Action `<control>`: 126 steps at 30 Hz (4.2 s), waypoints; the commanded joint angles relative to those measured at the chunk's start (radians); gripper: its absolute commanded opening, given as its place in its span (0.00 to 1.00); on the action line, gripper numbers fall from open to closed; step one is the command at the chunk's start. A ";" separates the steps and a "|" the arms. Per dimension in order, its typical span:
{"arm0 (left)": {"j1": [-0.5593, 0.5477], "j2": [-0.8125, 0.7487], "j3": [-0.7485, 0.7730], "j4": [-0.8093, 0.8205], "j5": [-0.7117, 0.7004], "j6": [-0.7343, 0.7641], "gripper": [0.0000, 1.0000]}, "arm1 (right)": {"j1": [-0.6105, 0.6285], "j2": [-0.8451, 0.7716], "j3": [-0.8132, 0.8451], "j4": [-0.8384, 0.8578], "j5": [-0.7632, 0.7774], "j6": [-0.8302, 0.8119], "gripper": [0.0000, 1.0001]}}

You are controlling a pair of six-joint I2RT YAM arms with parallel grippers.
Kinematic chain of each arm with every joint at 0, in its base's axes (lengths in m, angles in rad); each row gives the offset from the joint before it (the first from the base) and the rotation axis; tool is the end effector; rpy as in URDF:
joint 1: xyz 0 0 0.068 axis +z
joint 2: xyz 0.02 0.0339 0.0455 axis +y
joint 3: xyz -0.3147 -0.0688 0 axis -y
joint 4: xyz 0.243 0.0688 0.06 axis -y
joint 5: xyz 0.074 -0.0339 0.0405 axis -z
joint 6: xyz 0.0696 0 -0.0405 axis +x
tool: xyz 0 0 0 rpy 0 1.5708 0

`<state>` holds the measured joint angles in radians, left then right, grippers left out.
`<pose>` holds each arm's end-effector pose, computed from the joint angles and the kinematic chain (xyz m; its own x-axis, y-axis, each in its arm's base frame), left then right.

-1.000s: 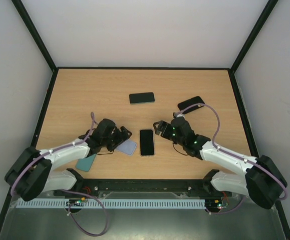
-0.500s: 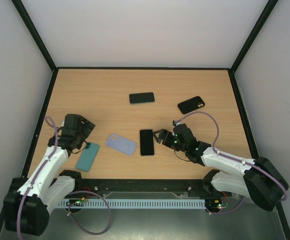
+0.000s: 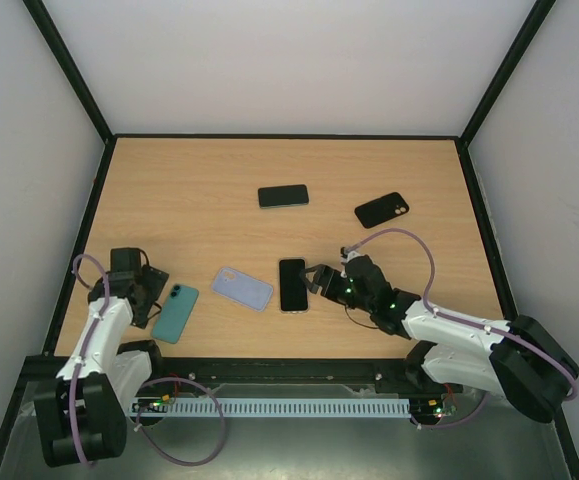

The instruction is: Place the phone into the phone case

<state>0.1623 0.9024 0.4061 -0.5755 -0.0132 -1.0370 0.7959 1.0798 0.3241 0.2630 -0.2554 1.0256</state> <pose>0.1340 0.0229 0.1714 -0.2964 -0.9208 -0.2535 -0.8314 0.3794 -0.4061 0.1373 0.1653 0.2012 -0.8959 0.2676 -0.3547 -0.1563 0.5575 0.8153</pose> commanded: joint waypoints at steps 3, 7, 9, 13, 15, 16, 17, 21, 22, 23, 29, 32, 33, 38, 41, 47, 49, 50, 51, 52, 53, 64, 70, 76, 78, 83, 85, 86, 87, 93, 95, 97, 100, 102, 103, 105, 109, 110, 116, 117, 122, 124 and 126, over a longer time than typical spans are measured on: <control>0.008 -0.045 -0.064 -0.053 0.042 -0.071 1.00 | 0.027 0.001 0.002 0.026 0.034 0.017 0.82; 0.003 -0.128 -0.118 -0.077 0.125 -0.089 0.99 | 0.029 -0.003 -0.010 0.040 0.043 0.032 0.82; -0.003 -0.173 -0.129 -0.102 0.136 -0.101 0.99 | 0.031 -0.004 -0.014 0.053 0.045 0.041 0.82; -0.032 -0.235 -0.153 -0.130 0.161 -0.132 0.99 | 0.034 -0.001 -0.013 0.059 0.045 0.049 0.82; -0.063 -0.251 -0.168 -0.130 0.181 -0.159 0.99 | 0.036 -0.001 -0.011 0.056 0.043 0.052 0.82; -0.086 -0.257 -0.173 -0.126 0.187 -0.176 0.99 | 0.038 -0.003 -0.010 0.053 0.043 0.055 0.82; -0.110 -0.263 -0.176 -0.122 0.186 -0.192 0.99 | 0.040 -0.005 -0.011 0.053 0.043 0.055 0.82; -0.251 -0.250 -0.168 -0.074 0.148 -0.277 0.99 | 0.048 -0.027 -0.016 0.041 0.057 0.069 0.82; -0.263 -0.241 -0.156 -0.068 0.131 -0.271 0.99 | 0.047 -0.032 -0.017 0.036 0.059 0.070 0.82; -0.271 -0.233 -0.138 -0.073 0.107 -0.262 1.00 | 0.050 -0.037 -0.016 0.031 0.062 0.070 0.82; -0.294 -0.230 -0.080 -0.110 0.068 -0.262 0.99 | 0.055 -0.067 -0.028 0.023 0.079 0.076 0.82; -0.327 -0.214 -0.091 -0.132 0.049 -0.277 0.99 | 0.055 -0.068 -0.028 0.022 0.081 0.075 0.82; -0.340 -0.207 -0.096 -0.136 0.049 -0.280 0.99 | 0.055 -0.068 -0.027 0.020 0.081 0.072 0.82; -0.456 -0.204 -0.089 -0.162 0.042 -0.321 0.99 | 0.055 -0.065 -0.028 0.018 0.084 0.067 0.82; -0.552 -0.207 -0.075 -0.172 0.018 -0.373 0.99 | 0.055 -0.058 -0.027 0.023 0.082 0.067 0.82; -0.786 -0.123 -0.072 -0.133 -0.055 -0.520 0.99 | 0.054 -0.044 -0.026 0.035 0.078 0.071 0.82; -0.852 -0.059 -0.044 -0.141 -0.081 -0.552 0.98 | 0.055 -0.044 -0.026 0.030 0.082 0.071 0.82; -0.880 -0.021 -0.025 -0.153 -0.096 -0.563 0.98 | 0.055 -0.046 -0.026 0.027 0.083 0.071 0.82; -0.910 0.026 0.003 -0.166 -0.110 -0.564 0.97 | 0.055 -0.048 -0.026 0.024 0.085 0.070 0.82; -0.927 0.056 0.024 -0.174 -0.118 -0.566 0.96 | 0.055 -0.051 -0.027 0.021 0.086 0.070 0.82; -0.938 0.082 0.040 -0.182 -0.124 -0.566 0.95 | 0.055 -0.053 -0.027 0.018 0.089 0.070 0.82; -0.958 0.160 0.080 -0.176 -0.155 -0.560 0.90 | 0.055 -0.087 -0.025 -0.015 0.116 0.060 0.82; -0.957 0.224 0.104 -0.177 -0.179 -0.544 0.91 | 0.055 -0.081 -0.018 -0.012 0.109 0.056 0.82; -0.957 0.283 0.106 -0.163 -0.179 -0.537 0.90 | 0.055 -0.102 -0.023 -0.026 0.118 0.048 0.82; -0.957 0.308 0.106 -0.155 -0.186 -0.538 0.90 | 0.055 -0.107 -0.021 -0.033 0.122 0.046 0.82; -0.957 0.376 0.116 -0.156 -0.197 -0.540 0.88 | 0.055 -0.119 -0.018 -0.039 0.122 0.043 0.82; -0.957 0.388 0.111 -0.151 -0.197 -0.543 0.87 | 0.055 -0.123 -0.023 -0.041 0.127 0.041 0.82; -0.957 0.390 0.108 -0.148 -0.196 -0.547 0.86 | 0.055 -0.125 -0.026 -0.040 0.129 0.041 0.82; -0.957 0.388 0.105 -0.141 -0.194 -0.550 0.83 | 0.055 -0.126 -0.030 -0.039 0.131 0.040 0.82; -0.957 0.351 0.108 -0.123 -0.185 -0.556 0.73 | 0.055 -0.126 -0.033 -0.032 0.108 0.036 0.82; -0.957 0.327 0.110 -0.120 -0.177 -0.553 0.71 | 0.057 -0.128 -0.029 -0.030 0.095 0.033 0.81; -0.957 0.296 0.107 -0.115 -0.163 -0.550 0.69 | 0.067 -0.129 -0.031 -0.018 0.087 0.033 0.81; -0.957 0.243 0.099 -0.102 -0.131 -0.552 0.67 | 0.116 -0.113 -0.033 0.025 0.096 0.043 0.78; -0.957 0.214 0.095 -0.082 -0.106 -0.551 0.66 | 0.166 -0.073 -0.019 0.062 0.102 0.045 0.75; -0.957 0.201 0.093 -0.074 -0.093 -0.553 0.66 | 0.192 -0.033 -0.006 0.078 0.103 0.043 0.73; -0.957 0.176 0.088 -0.059 -0.073 -0.556 0.65 | 0.242 0.033 0.030 0.102 0.106 0.033 0.67; -0.958 0.138 0.077 -0.029 -0.032 -0.560 0.63 | 0.338 0.150 0.100 0.161 0.118 0.024 0.58; -0.958 0.129 0.077 -0.024 -0.026 -0.562 0.64 | 0.356 0.178 0.118 0.174 0.120 0.025 0.56; -0.961 0.087 0.066 0.000 0.005 -0.576 0.63 | 0.429 0.345 0.207 0.231 0.098 0.024 0.48; -0.961 0.081 0.061 0.008 0.011 -0.579 0.63 | 0.436 0.371 0.217 0.242 0.089 0.028 0.47; -0.965 0.056 0.049 0.034 0.034 -0.590 0.63 | 0.452 0.453 0.253 0.261 0.073 0.048 0.44; -0.965 0.049 0.051 0.037 0.037 -0.593 0.63 | 0.454 0.474 0.260 0.259 0.073 0.053 0.42; -0.965 0.042 0.049 0.045 0.040 -0.596 0.63 | 0.457 0.495 0.266 0.264 0.066 0.057 0.40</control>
<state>-0.7982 0.9688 0.4580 -0.5625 0.0048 -1.6135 1.2411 1.5414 0.5602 0.4858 -0.1890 1.0676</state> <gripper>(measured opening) 0.741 0.419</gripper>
